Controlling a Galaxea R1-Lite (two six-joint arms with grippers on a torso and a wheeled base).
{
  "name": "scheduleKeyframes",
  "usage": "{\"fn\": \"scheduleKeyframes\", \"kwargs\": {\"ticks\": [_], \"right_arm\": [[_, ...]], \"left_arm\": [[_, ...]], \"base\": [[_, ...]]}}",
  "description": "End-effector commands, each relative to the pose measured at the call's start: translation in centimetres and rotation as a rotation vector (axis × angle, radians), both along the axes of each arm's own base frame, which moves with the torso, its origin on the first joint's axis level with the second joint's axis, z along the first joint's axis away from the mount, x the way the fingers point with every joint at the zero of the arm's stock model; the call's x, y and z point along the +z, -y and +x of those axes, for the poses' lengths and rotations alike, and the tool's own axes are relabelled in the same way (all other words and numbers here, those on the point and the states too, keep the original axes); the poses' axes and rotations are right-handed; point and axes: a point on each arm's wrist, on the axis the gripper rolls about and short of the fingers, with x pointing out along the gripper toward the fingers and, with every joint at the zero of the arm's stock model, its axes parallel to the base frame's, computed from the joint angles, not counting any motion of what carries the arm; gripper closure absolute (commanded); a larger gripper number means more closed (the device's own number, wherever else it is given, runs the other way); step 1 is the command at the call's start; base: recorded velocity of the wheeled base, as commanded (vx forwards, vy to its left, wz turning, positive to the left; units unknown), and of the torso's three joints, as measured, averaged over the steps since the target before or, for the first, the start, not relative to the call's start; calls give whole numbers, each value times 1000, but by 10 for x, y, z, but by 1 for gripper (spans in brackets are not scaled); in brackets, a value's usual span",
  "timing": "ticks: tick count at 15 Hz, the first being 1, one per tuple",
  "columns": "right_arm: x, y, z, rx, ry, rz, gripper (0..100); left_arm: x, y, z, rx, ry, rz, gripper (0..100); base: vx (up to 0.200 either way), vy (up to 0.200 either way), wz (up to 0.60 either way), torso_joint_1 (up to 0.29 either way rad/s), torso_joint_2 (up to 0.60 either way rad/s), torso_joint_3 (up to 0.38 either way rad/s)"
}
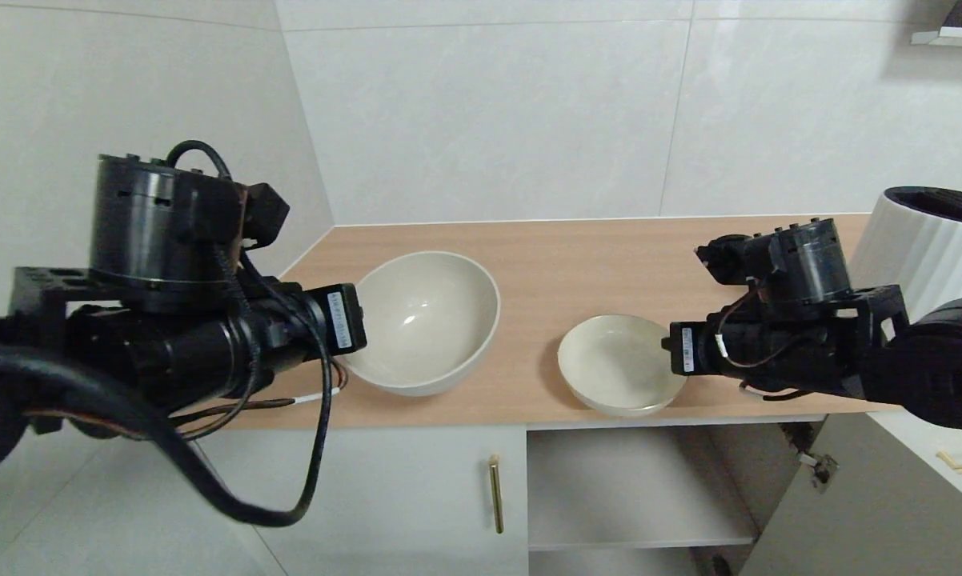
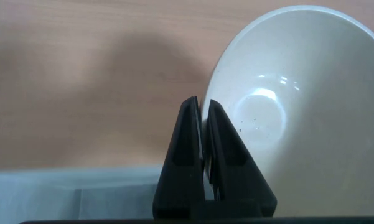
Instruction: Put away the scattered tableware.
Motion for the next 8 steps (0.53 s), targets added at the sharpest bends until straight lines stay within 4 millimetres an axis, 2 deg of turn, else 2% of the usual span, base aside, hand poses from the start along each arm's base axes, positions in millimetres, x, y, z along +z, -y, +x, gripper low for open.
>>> {"fn": "scheduleKeyframes", "kwargs": {"ticks": [1,2,5,8], "right_arm": [[21,13,-30,32,35,40,100],[26,23,-50,58,-17,29,100],[36,39,-86,151,-93,91,100],[21,44,-94,150,-145,79,100]], "left_arm": [[11,-13,-23,-4,43,-25,100],[13,-19,-32,-5,52,-31,100],[4,-26,-44,-22,29,-28,100],[-15,-33,-57,-56,-20,13,100]], "base": [[0,0,0,0,0,0],[0,0,0,0,0,0],[0,0,0,0,0,0],[0,0,0,0,0,0]]}}
